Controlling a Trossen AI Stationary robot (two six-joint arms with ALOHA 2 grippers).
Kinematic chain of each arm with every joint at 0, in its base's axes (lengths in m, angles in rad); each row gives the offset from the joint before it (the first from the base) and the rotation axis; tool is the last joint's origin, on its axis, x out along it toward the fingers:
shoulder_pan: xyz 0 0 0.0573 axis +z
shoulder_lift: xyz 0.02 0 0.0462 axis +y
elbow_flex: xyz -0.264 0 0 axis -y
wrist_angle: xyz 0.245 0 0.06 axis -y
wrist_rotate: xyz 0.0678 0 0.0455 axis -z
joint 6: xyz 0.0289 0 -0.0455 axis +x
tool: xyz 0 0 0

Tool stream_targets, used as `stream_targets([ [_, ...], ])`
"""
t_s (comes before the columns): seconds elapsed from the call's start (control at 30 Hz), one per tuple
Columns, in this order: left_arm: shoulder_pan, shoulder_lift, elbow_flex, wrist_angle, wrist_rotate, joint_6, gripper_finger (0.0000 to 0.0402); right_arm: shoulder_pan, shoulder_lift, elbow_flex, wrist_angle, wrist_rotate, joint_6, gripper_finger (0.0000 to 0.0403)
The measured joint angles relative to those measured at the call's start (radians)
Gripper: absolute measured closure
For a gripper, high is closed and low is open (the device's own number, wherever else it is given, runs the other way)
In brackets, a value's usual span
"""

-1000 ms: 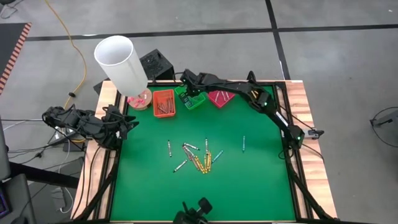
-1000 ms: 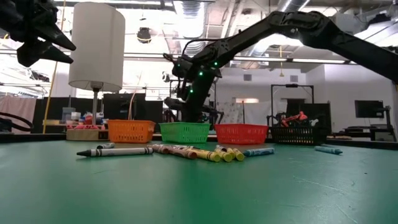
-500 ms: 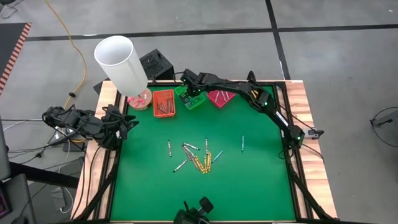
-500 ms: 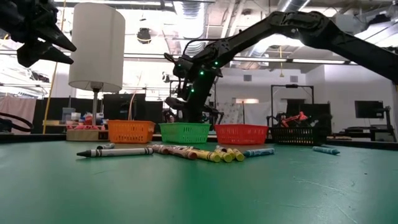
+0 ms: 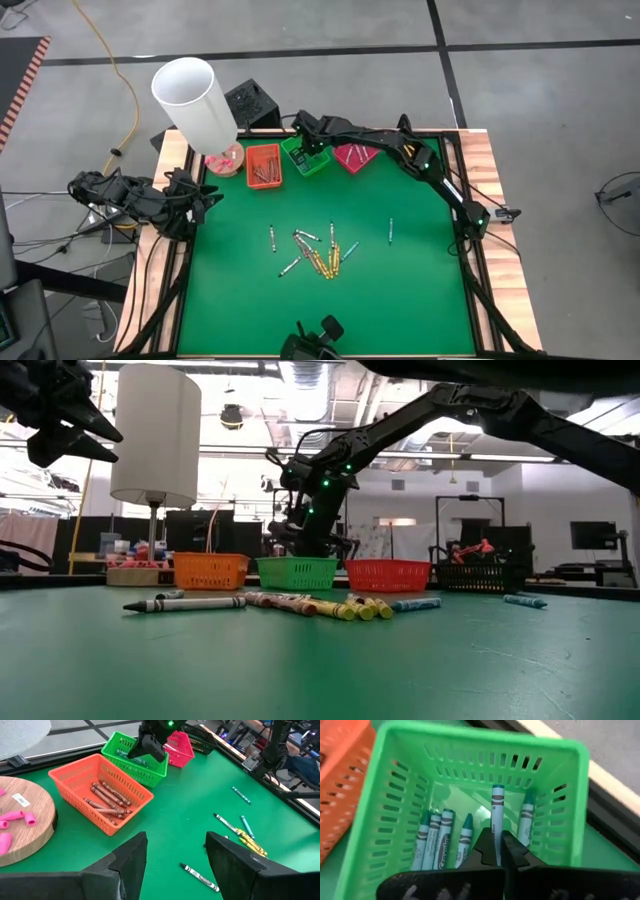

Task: Sort crayons
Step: Put the blue/green crayon into the green bin

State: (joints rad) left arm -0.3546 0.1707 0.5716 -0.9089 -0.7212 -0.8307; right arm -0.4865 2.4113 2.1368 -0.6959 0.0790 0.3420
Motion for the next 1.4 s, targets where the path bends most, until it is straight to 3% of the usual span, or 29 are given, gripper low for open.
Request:
stream_targets([
  [0.47,0.000,0.000,0.000,0.000,0.000,0.000,0.0210,0.001,0.000,0.000,0.000,-0.003,0.000,0.0357],
  [0.9,0.000,0.000,0.000,0.000,0.000,0.000,0.0210,0.001,-0.001,0.040,-0.027,-0.018,-0.027,0.0354],
  [1.13,0.000,0.000,0.000,0.000,0.000,0.000,0.0210,0.014,-0.005,0.211,-0.242,-0.059,-0.088,0.0354],
  [1.4,0.000,0.000,0.000,0.000,0.010,0.000,0.0210,0.048,-0.122,0.194,-0.600,-0.074,-0.115,0.0354],
])
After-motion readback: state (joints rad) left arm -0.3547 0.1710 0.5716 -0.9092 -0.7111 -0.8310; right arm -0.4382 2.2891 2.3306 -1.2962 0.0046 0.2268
